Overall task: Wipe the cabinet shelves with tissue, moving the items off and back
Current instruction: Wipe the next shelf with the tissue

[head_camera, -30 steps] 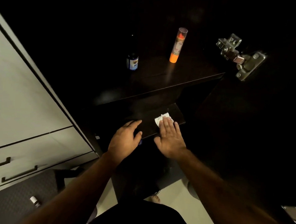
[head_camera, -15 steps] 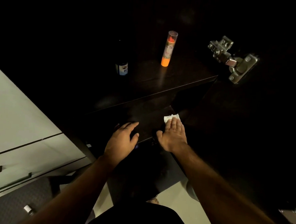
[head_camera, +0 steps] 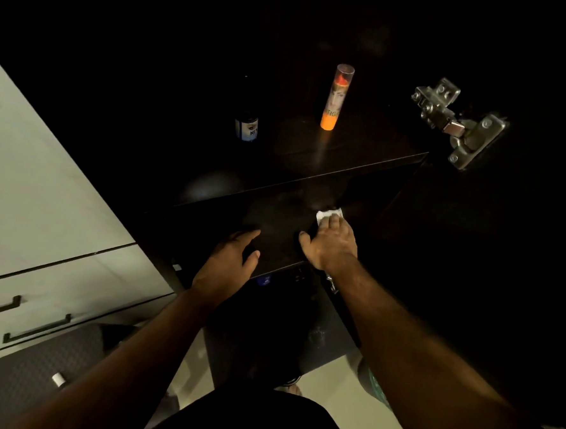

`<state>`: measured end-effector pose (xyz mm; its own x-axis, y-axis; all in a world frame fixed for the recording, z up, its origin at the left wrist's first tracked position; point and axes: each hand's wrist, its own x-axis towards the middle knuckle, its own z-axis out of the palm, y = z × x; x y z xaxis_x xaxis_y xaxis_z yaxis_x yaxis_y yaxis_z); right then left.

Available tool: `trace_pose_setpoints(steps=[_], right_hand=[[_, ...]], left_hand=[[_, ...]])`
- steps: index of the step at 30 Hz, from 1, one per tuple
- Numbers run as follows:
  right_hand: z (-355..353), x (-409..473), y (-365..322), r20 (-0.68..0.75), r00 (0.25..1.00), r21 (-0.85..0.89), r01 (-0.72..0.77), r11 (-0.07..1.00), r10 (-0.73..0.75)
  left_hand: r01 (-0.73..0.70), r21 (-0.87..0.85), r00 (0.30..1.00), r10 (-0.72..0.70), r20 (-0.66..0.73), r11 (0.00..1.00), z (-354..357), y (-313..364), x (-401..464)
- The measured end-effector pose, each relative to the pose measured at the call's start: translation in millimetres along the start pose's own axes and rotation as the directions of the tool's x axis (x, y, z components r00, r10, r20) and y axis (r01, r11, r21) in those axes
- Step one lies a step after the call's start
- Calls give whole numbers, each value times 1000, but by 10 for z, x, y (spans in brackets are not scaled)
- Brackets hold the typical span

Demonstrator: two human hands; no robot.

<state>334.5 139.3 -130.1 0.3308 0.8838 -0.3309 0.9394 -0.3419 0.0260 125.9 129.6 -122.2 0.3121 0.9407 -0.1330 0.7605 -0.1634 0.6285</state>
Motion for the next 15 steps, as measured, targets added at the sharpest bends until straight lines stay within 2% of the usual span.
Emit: trace_pose_setpoints(steps=[3,6,11,15], right_hand=[[4,-136,-62,50,992,-124,-105,987,112],[-74,-79,-125,59,988,-99,-140,985,146],[-54,156,-79,91,996,86,-26,996,18],[184,40,-60,13,996,80,92,993,-94]], left_hand=[[31,-72,999,-30,12,997,-40,21,20],[30,-86,1000,-30,3,996,-53,45,14],[7,0,1000,-7,-13,1000,-22,41,-50],[12,40,1000,-12,2,999,2,23,-88]])
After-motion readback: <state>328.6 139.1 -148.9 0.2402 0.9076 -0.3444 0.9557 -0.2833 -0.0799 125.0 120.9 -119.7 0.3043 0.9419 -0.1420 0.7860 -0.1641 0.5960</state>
